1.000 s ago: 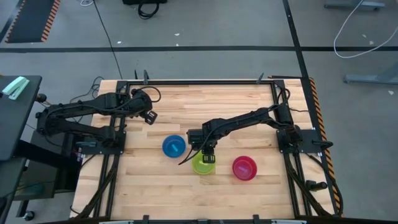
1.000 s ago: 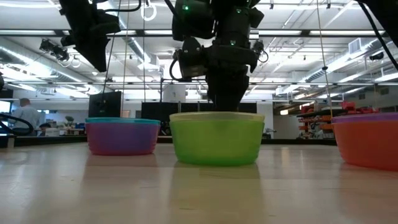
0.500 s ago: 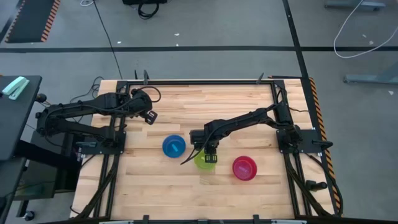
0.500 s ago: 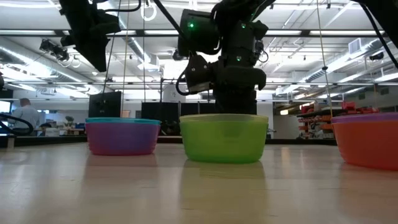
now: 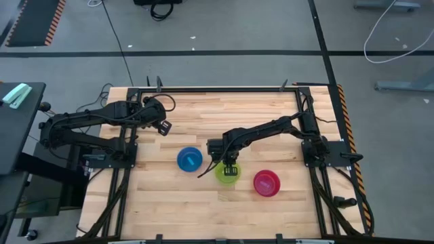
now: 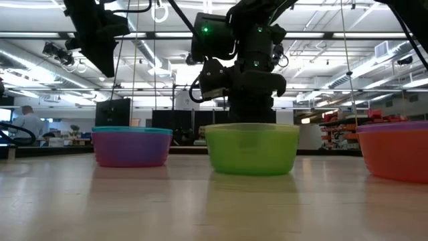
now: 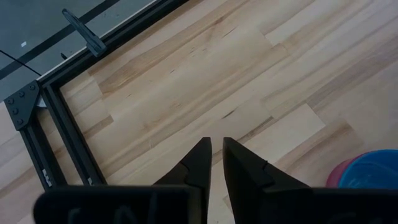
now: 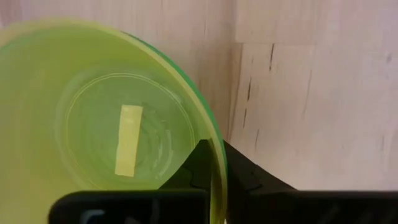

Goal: Nest bowls inside each other
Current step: Stack the middle stacked bowls on the right stacked bowls

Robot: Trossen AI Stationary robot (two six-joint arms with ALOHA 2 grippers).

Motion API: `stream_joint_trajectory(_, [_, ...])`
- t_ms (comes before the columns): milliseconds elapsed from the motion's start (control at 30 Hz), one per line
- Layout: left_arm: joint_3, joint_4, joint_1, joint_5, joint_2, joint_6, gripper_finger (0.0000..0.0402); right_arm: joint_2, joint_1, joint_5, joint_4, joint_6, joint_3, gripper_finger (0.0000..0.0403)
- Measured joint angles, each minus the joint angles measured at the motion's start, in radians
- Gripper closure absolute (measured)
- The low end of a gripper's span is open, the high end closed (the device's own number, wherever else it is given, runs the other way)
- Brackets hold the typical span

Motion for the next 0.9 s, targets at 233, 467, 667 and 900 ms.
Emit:
stream_joint_trajectory(233, [0.0, 0.0, 0.0, 0.0, 0.0, 0.0, 0.0358, -0.05, 0.004, 0.018, -0.049, -0.039, -0.002, 0.0394])
stream_joint_trajectory(467, [0.0, 0.001, 0.0, -0.003, 0.0, -0.001, 0.036, -0.159, 0.03, 0.067, -0.119, -0.043, -0.002, 0.0396])
stream_joint_trajectory(667, [0.0, 0.001, 0.0, -0.006, 0.0, -0.001, 0.0357, -0.288, 0.078, 0.068, -0.16, 0.034, -0.002, 0.0396])
stream_joint_trajectory(900, [0.0, 0.001, 0.0, -0.007, 0.001, -0.001, 0.0366, -0.374, 0.17, 0.118, -0.298, 0.228, -0.001, 0.0396])
